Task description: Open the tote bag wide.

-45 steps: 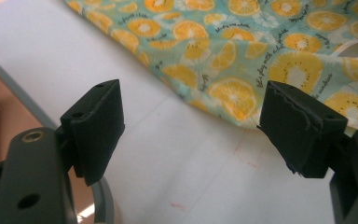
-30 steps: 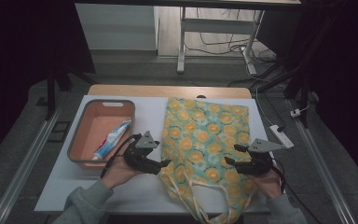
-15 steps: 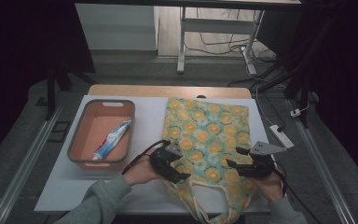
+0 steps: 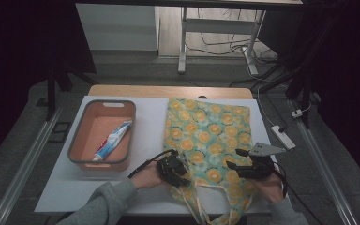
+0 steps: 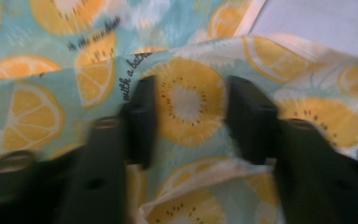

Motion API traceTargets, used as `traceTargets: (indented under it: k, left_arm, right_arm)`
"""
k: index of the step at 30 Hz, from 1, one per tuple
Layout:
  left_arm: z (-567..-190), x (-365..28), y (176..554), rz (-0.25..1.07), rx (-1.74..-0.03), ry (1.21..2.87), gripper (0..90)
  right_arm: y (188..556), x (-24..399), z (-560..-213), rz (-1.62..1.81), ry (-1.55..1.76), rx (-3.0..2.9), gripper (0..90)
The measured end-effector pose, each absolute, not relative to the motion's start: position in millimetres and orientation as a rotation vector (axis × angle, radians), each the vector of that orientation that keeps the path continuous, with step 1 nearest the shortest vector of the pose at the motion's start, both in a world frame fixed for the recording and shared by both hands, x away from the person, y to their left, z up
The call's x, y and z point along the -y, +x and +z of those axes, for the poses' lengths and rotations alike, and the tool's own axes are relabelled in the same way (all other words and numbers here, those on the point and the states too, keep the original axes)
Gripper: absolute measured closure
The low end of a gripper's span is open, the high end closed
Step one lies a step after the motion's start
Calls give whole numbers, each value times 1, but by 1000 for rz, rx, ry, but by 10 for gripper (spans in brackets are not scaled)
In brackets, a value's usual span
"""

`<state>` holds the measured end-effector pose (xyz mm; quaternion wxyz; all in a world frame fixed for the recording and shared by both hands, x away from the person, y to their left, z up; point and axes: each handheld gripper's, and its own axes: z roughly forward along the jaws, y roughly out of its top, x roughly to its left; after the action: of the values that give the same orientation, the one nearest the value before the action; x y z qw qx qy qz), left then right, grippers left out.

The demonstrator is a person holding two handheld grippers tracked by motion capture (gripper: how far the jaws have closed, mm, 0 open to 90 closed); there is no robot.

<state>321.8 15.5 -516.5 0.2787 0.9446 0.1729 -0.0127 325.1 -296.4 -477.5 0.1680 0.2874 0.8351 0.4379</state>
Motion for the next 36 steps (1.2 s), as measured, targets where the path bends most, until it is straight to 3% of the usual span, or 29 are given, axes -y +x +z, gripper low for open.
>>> traceTargets:
  k: [2,7,16,26,29,36]
  left_arm:
    - [-517,-17,323,-8,-489,2531,773]
    - [-517,-20,326,-15,-506,2530,882]
    - [-509,-28,324,-6,-512,2509,884]
    - [-502,-40,320,10,-530,2468,880]
    - [-505,-40,322,6,-533,2479,880]
    - [-503,-47,323,17,-559,2453,844]
  right_arm:
    - [325,296,-478,1240,816,-2379,340]
    - [325,297,-478,1239,816,-2376,341]
    - [322,294,-475,1256,814,-2383,344]
    - [302,255,-463,1343,711,-2484,344]
    - [293,223,-458,1367,685,-2556,345]
    - [286,184,-472,1252,598,-2707,346]
